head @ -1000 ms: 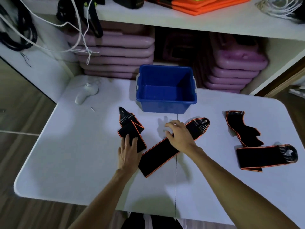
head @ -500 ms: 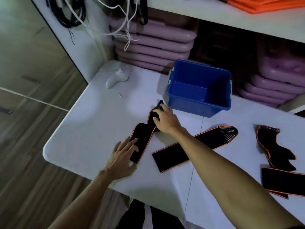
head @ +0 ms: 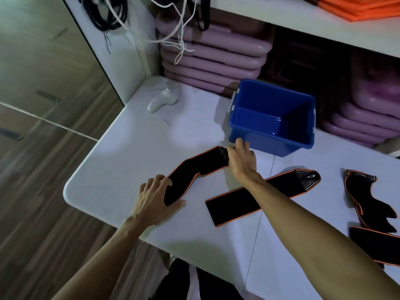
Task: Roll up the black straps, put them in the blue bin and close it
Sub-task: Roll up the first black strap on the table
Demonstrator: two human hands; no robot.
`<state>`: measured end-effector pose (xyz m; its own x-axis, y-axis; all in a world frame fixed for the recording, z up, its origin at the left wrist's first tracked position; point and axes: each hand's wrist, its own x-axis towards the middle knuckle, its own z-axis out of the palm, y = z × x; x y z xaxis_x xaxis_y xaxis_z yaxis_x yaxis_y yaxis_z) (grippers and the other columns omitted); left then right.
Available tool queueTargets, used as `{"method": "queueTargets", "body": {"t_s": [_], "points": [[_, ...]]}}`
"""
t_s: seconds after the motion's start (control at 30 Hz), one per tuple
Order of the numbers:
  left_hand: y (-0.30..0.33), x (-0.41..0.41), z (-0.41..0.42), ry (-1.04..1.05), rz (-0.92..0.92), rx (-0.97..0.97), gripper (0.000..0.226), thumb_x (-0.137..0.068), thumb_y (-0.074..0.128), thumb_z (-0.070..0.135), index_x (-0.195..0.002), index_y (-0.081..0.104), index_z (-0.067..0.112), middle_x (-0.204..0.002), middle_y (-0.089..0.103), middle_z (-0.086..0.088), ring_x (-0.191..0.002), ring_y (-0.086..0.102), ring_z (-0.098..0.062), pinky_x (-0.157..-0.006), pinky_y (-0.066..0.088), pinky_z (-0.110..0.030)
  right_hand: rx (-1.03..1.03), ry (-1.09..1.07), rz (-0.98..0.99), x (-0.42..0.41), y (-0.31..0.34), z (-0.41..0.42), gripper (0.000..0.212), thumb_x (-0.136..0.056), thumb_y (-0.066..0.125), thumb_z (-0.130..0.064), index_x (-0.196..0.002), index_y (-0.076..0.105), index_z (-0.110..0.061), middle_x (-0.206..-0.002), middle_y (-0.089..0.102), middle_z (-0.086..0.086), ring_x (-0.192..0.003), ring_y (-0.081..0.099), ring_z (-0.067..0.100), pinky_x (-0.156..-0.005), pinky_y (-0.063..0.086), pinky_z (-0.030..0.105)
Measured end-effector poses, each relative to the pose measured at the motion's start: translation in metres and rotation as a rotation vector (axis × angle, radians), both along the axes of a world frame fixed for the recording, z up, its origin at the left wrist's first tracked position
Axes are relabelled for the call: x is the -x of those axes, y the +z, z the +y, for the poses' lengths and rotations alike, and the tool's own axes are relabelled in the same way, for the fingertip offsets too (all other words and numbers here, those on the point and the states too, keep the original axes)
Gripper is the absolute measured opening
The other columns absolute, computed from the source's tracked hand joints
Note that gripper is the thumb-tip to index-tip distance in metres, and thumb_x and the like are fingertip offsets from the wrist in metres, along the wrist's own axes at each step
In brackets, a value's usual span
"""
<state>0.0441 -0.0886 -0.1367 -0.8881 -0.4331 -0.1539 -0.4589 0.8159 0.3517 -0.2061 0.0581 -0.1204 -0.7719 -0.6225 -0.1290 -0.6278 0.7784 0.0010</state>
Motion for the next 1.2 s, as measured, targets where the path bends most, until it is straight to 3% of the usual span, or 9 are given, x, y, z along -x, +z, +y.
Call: {"method": "queueTargets", "body": {"t_s": [0.1, 0.2, 0.3, 0.4, 0.57, 0.67, 0.8, 0.93, 1.2], "points": [[-0.005, 0.006, 0.011, 0.010, -0.083, 0.041, 0.066, -0.071, 0.060, 0.060, -0.121, 0.049, 0.017, -0.118, 0.052, -0.005, -0.106, 0.051, -0.031, -0.088, 0.044, -0.044, 0.016, 0.008, 0.028, 0.001, -0.003, 0.013, 0.019, -0.091, 0.063, -0.011, -0.110, 0.066, -0.010, -0.128, 0.043, 0.013, -0.114, 0.045, 0.032, -0.081, 0.055, 0.041], [-0.001, 0.012, 0.018, 0.020, -0.067, 0.083, 0.043, -0.078, 0.055, 0.041, -0.109, 0.058, 0.012, -0.108, 0.059, -0.008, -0.098, 0.056, -0.032, -0.080, 0.048, -0.042, 0.136, 0.074, -0.009, 0.009, -0.006, 0.028, 0.020, -0.091, 0.064, -0.020, -0.108, 0.066, -0.009, -0.126, 0.045, 0.009, -0.111, 0.045, 0.029, -0.082, 0.054, 0.041], [0.008, 0.018, 0.023, 0.045, 0.053, 0.036, 0.036, -0.083, 0.031, 0.035, -0.086, 0.057, 0.009, -0.080, 0.065, -0.006, -0.074, 0.063, -0.031, -0.056, 0.041, -0.033, 0.456, -0.038, -0.365, 0.012, 0.005, 0.046, 0.013, -0.089, 0.062, -0.018, -0.098, 0.065, -0.009, -0.112, 0.062, 0.005, -0.099, 0.057, 0.018, -0.081, 0.048, 0.027], [0.019, 0.025, 0.018, 0.092, 0.101, -0.032, 0.023, -0.093, 0.032, 0.028, -0.089, 0.047, 0.011, -0.062, 0.059, -0.008, -0.051, 0.056, -0.035, -0.046, 0.034, -0.033, 0.732, -0.320, -0.608, 0.013, 0.020, 0.065, 0.008, -0.088, 0.059, -0.012, -0.080, 0.062, -0.009, -0.077, 0.066, 0.003, -0.068, 0.059, 0.009, -0.057, 0.043, 0.010], [0.024, 0.048, 0.002, 0.116, 0.064, -0.183, 0.016, -0.096, 0.042, 0.027, -0.099, 0.056, 0.019, -0.064, 0.061, -0.003, -0.063, 0.060, -0.033, -0.050, 0.036, -0.031, 0.875, -0.657, -0.718, 0.033, 0.025, 0.091, 0.028, -0.095, 0.055, -0.020, -0.068, 0.059, -0.017, -0.065, 0.055, -0.002, -0.058, 0.049, 0.009, -0.051, 0.038, 0.021], [0.013, 0.052, 0.001, 0.104, -0.015, -0.156, 0.021, -0.096, 0.043, 0.031, -0.112, 0.054, 0.022, -0.097, 0.070, -0.005, -0.087, 0.064, -0.035, -0.062, 0.042, -0.033, 0.718, -0.755, -0.702, 0.039, 0.020, 0.100, 0.022, -0.095, 0.055, -0.034, -0.089, 0.065, -0.016, -0.087, 0.061, 0.006, -0.075, 0.056, 0.019, -0.063, 0.050, 0.035], [-0.002, 0.031, 0.006, -0.009, -0.024, -0.085, 0.047, -0.090, 0.050, 0.040, -0.133, 0.044, 0.022, -0.130, 0.051, -0.004, -0.115, 0.050, -0.031, -0.094, 0.039, -0.043, 0.550, -0.572, -0.491, 0.029, 0.011, 0.108, 0.046, -0.090, 0.058, -0.051, -0.125, 0.055, -0.021, -0.124, 0.060, 0.009, -0.107, 0.060, 0.029, -0.085, 0.051, 0.039], [-0.011, 0.007, 0.009, -0.057, -0.009, -0.033, 0.063, -0.082, 0.051, 0.053, -0.136, 0.039, 0.024, -0.129, 0.047, -0.003, -0.117, 0.045, -0.029, -0.093, 0.039, -0.045, 0.604, -0.430, -0.490, 0.017, 0.003, 0.096, 0.060, -0.079, 0.063, -0.061, -0.129, 0.048, -0.031, -0.133, 0.050, 0.003, -0.122, 0.051, 0.026, -0.098, 0.048, 0.049], [-0.008, 0.002, 0.009, -0.084, -0.003, -0.028, 0.064, -0.080, 0.067, 0.040, -0.137, 0.042, 0.024, -0.128, 0.047, -0.001, -0.117, 0.045, -0.027, -0.098, 0.035, -0.040, 0.668, -0.377, -0.328, -0.003, 0.003, 0.044, 0.029, -0.090, 0.063, -0.037, -0.109, 0.046, -0.024, -0.116, 0.057, 0.007, -0.110, 0.052, 0.028, -0.080, 0.052, 0.041]]}}
